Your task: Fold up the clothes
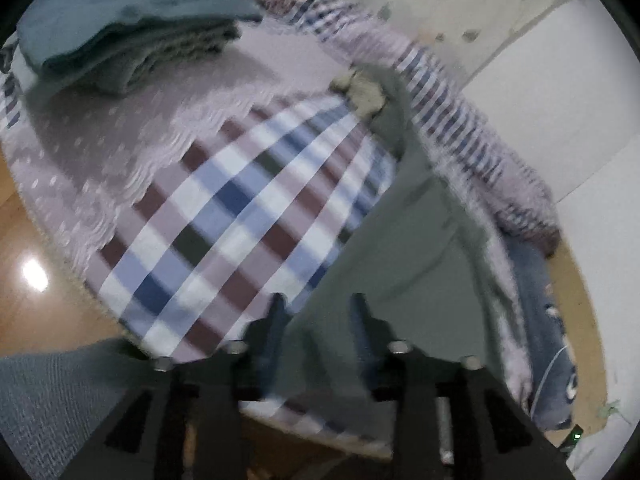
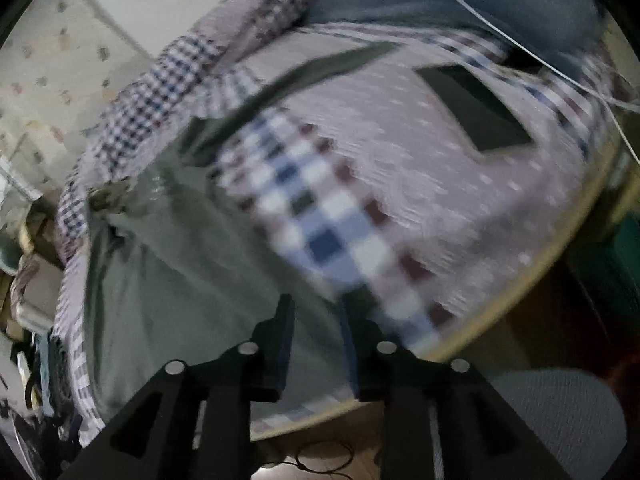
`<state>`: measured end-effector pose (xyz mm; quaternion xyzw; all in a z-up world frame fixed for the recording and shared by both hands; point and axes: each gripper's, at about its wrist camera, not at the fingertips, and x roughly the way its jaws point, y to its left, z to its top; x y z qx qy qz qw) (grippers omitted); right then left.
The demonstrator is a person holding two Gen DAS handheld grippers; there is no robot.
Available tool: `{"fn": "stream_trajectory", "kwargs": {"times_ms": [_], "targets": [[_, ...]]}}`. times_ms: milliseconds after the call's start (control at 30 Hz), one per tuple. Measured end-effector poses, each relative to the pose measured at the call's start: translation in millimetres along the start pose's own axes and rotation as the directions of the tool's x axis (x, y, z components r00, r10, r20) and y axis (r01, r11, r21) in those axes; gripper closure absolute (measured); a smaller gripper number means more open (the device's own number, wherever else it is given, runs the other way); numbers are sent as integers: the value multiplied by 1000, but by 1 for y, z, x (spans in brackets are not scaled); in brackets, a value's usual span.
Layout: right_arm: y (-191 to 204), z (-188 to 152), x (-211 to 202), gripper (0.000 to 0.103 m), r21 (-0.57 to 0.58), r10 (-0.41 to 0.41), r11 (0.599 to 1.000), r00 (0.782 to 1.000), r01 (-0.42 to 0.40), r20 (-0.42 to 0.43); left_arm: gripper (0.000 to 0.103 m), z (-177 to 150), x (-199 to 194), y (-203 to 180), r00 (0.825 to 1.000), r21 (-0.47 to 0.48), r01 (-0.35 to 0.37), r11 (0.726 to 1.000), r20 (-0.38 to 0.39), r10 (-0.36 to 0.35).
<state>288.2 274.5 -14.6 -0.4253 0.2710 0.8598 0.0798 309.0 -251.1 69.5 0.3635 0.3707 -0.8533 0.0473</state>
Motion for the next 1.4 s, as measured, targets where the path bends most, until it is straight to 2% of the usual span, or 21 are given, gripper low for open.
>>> {"fn": "stream_trajectory", "kwargs": {"times_ms": [33,167,367,500,667,733,800,900,1033,1133,1233,1300,1333,1400], "targets": [[10,2,1,73,-25,18,1000,1000,-17,10,46,2,-3,-2,999,0,24,1000,24,-24],[59,20,12,68,-141,79,987,996,-73,36,36,16,-4,-19,991,30,87,996,95,-90],[139,58,46,62,-255,235,942,972,-220,28,30,62,12,-55,978,79,144,986,139,-154],[194,83,83,60,-363,350,875,937,-320,18,27,96,25,-81,968,112,176,978,159,-193],[236,102,141,60,-402,399,830,915,-386,-53,21,144,57,-130,962,205,166,965,183,-204],[244,105,163,60,-403,400,826,914,-394,-73,20,164,71,-152,960,247,155,956,192,-205],[248,104,179,60,-396,409,821,908,-411,-94,20,179,96,-179,967,304,108,947,189,-171],[242,105,193,60,-381,399,829,910,-409,-108,20,197,136,-219,975,376,29,926,191,-109],[233,110,203,58,-350,404,840,908,-416,-111,20,222,201,-252,979,469,-130,873,198,39],[220,112,208,58,-296,419,848,898,-440,-134,20,241,250,-271,968,527,-234,817,208,144],[213,113,215,58,-277,405,858,901,-433,-154,20,258,291,-278,949,561,-311,767,221,224],[208,115,220,58,-259,403,863,901,-433,-162,20,270,318,-283,931,572,-364,735,239,275],[206,116,222,58,-250,402,866,901,-433,-165,20,275,328,-284,926,572,-378,728,244,289],[201,119,226,58,-226,403,873,900,-432,-165,20,287,350,-282,903,566,-430,703,263,341]]}}
